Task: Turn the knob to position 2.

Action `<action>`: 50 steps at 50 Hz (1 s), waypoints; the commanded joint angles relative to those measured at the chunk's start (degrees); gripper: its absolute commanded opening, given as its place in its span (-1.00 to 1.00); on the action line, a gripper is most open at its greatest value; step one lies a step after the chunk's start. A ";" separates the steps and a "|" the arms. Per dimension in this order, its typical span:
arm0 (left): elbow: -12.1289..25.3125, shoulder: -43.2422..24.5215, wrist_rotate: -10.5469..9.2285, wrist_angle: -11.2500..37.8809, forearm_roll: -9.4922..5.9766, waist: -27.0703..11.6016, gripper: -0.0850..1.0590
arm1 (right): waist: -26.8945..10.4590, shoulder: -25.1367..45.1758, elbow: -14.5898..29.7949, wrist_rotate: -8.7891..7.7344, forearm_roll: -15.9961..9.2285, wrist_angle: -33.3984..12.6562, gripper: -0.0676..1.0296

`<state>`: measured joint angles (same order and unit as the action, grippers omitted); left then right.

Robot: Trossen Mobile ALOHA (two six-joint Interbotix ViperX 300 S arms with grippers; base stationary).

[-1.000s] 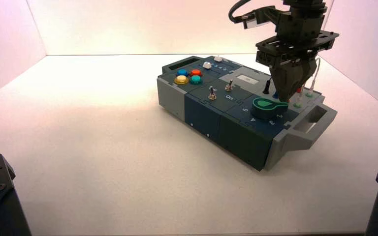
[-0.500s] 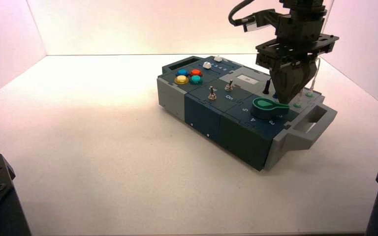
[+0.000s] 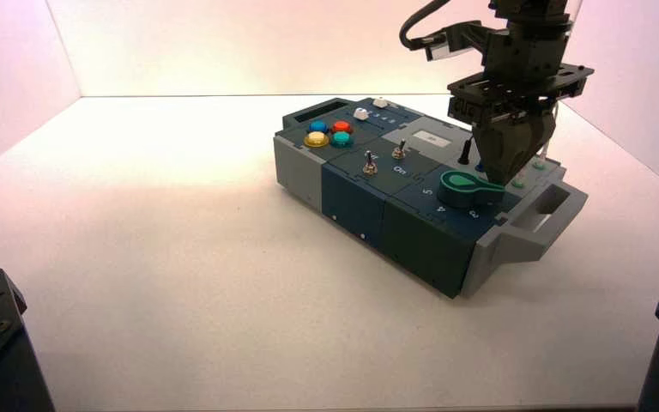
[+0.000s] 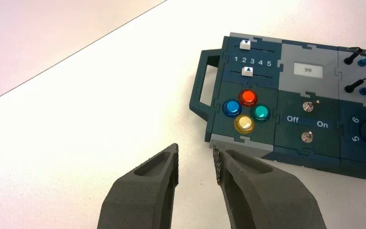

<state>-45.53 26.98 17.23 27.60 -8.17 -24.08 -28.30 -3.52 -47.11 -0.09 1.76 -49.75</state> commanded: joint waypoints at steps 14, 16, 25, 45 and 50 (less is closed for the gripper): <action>0.79 0.79 0.35 -0.26 0.00 -0.09 -0.13 | -0.26 -0.62 0.44 0.00 -0.35 -0.18 -0.82; 0.79 0.79 0.35 -0.26 0.00 0.00 -0.13 | -0.18 -0.62 0.44 0.00 -0.35 -0.18 -0.82; 0.79 0.79 0.35 -0.26 0.00 0.00 -0.13 | 0.00 -1.05 1.23 0.00 0.18 -0.18 -0.82; 0.53 0.79 0.35 -0.26 0.00 0.00 -0.13 | 0.09 -6.42 4.48 0.18 1.41 -0.09 -0.82; 0.53 0.79 0.35 -0.26 -0.09 -0.09 -0.13 | 0.00 -9.32 5.01 0.26 1.23 -0.09 -0.82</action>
<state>-45.62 26.98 17.23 27.60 -8.17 -24.08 -28.21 -9.05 -44.03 0.00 2.99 -50.01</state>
